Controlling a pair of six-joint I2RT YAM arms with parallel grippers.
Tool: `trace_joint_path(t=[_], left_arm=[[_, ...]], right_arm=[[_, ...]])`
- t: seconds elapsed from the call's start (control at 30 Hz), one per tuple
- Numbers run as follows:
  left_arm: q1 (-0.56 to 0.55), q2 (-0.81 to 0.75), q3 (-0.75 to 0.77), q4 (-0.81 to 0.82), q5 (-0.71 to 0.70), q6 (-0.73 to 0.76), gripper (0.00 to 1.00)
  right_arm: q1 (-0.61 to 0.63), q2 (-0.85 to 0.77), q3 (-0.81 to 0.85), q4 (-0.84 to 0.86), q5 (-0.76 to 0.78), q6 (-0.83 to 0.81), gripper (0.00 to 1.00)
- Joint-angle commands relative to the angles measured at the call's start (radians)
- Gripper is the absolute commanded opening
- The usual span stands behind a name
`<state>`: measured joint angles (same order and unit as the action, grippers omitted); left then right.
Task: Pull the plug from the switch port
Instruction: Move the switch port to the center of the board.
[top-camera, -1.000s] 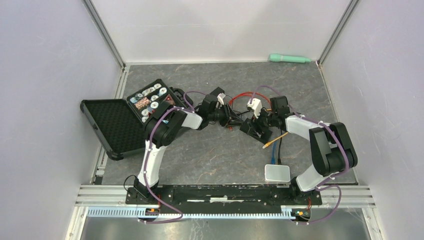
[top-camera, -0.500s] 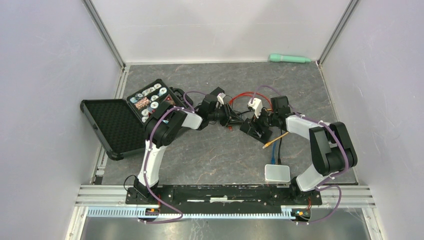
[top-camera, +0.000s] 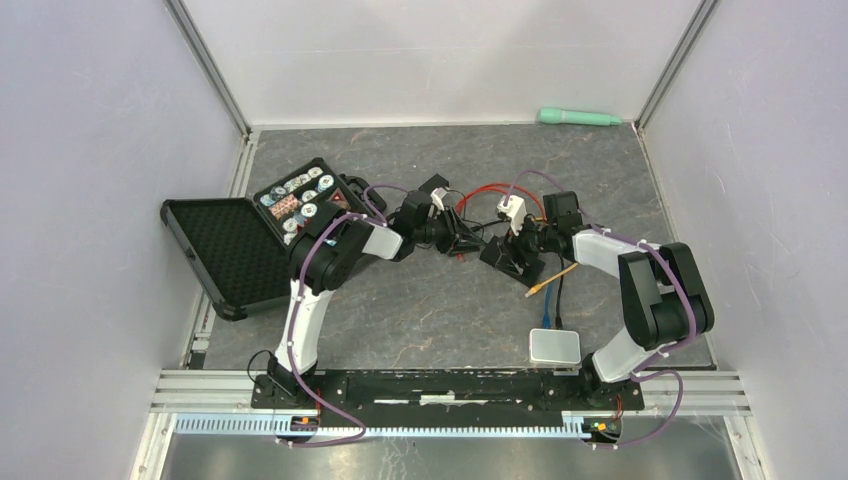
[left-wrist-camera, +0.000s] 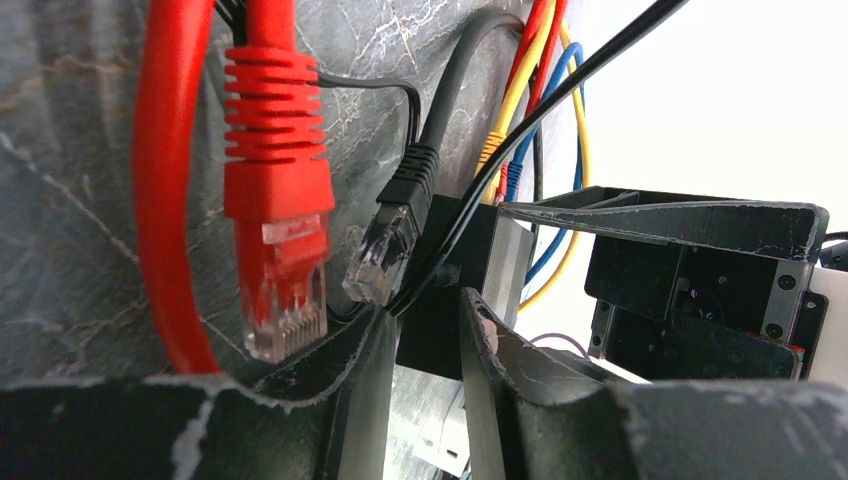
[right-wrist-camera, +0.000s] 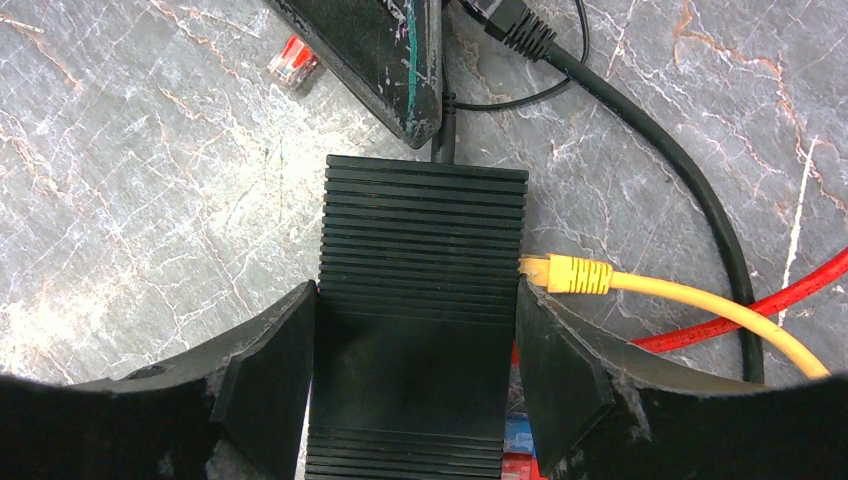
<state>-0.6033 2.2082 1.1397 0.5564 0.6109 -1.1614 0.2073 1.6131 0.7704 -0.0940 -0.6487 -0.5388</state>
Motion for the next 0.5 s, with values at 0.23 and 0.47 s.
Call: trace_joint_path(t=[0.23,0.47], left_arm=[[0.0,0.025,0.036,0.007,0.007,-0.002,0.32],[-0.013,0.05,0.071,0.016,0.036,-0.02,0.32]], right_arm=[[-0.008,0.047,0.021,-0.045,0.016,-0.002,0.39],[-0.009,0.055,0.026,-0.052,0.019,-0.008,0.39]])
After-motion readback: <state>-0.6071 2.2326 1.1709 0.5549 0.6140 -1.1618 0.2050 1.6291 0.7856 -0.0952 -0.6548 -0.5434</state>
